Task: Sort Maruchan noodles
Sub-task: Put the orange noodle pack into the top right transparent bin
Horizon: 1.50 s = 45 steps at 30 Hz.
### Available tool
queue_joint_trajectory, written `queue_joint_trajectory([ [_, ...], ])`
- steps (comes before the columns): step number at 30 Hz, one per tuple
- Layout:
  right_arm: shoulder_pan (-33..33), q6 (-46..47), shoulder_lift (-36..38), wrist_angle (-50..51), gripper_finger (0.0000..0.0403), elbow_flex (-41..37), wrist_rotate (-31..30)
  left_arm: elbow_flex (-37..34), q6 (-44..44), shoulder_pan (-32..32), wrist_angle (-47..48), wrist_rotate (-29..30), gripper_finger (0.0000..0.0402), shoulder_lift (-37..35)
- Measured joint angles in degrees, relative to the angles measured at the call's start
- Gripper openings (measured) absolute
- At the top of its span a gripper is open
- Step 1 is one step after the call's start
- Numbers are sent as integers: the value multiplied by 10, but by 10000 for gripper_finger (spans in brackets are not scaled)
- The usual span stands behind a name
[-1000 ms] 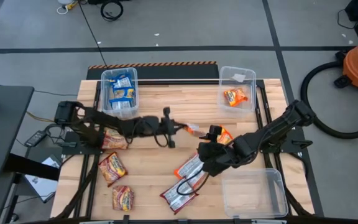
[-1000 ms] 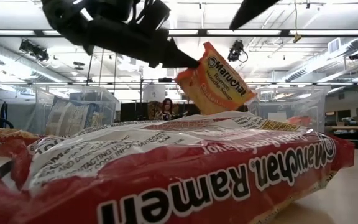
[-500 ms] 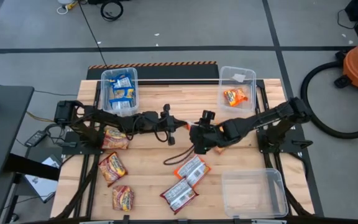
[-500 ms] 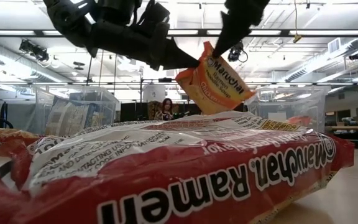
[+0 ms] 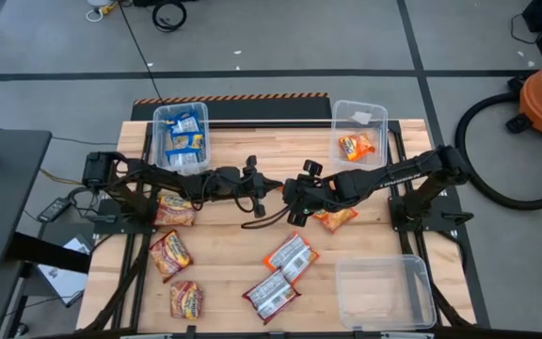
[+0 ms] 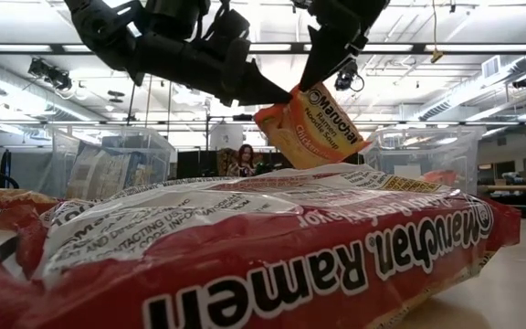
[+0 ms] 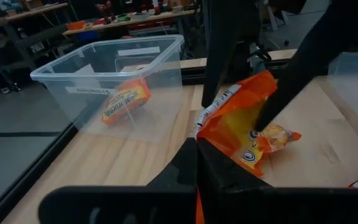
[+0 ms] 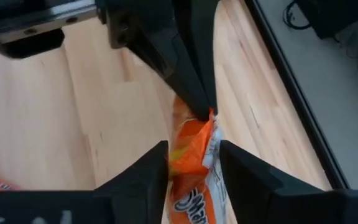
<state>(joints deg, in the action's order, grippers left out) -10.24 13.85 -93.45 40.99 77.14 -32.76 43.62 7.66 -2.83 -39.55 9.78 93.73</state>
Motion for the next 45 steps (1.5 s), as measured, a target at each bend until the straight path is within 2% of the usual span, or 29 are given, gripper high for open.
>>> queue_joint_trajectory([
  [6,14,25,0,1,89,-5,22,0,0,4,-2,0,0,-4],
  [12,14,25,0,6,10,-5,8,0,8,8,-3,-8,6,-4],
  [18,21,25,0,15,6,-5,3,1,15,8,-3,-9,44,-6],
  [21,29,32,0,31,5,-5,-1,1,17,9,23,-11,70,-30],
  [25,40,35,0,39,4,-5,-3,1,31,9,83,-10,117,-85],
  [30,51,30,30,86,3,13,-41,1,73,-5,186,-1,167,-166],
  [34,60,25,79,155,2,36,-99,0,64,-25,224,6,174,-203],
  [37,67,16,130,182,2,44,-130,1,58,-29,225,6,169,-204],
  [42,85,-4,213,219,2,44,-142,0,56,-28,233,4,161,-196],
  [45,97,14,253,277,2,44,-142,0,55,-28,234,5,160,-196],
])
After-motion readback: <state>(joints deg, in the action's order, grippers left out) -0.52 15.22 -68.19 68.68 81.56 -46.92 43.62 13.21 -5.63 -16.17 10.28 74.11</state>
